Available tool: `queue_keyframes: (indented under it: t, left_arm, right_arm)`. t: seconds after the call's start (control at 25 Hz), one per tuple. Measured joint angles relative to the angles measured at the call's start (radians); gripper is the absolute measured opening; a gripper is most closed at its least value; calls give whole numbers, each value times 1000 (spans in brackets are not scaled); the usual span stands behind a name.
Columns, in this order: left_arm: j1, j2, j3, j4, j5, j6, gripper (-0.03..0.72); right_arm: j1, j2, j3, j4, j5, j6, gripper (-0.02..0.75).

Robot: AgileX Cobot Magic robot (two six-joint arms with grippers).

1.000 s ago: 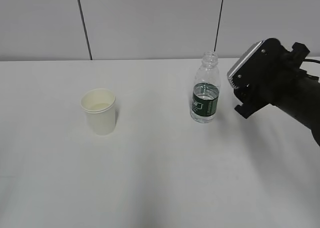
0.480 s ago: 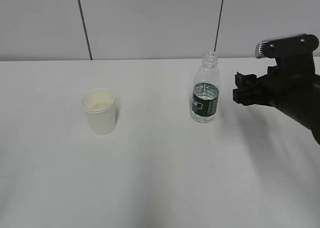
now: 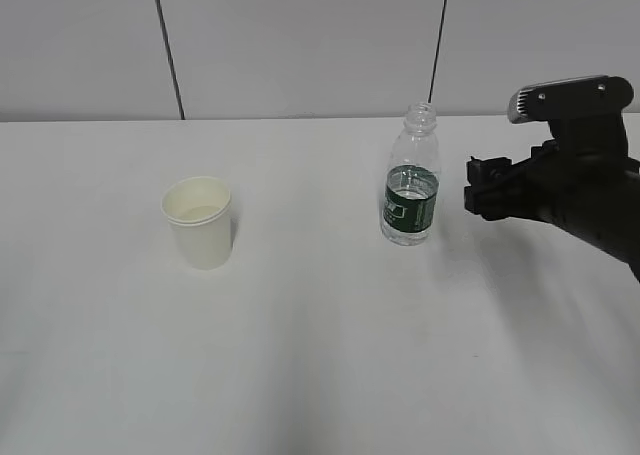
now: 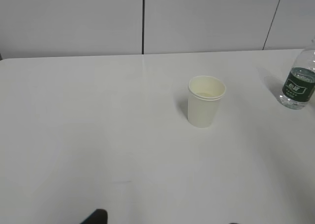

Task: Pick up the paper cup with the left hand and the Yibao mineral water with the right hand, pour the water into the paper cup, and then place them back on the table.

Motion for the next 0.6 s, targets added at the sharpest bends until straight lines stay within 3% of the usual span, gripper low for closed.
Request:
queue_keyframes:
  t: [0.24,0.6]
  left_arm:
    - [0,0,0,0,0,0,435]
    - [0,0,0,0,0,0,435]
  right_arm:
    - [0,-15,0,0,70,2,592]
    - [0,-144,0,0,314,-79,592]
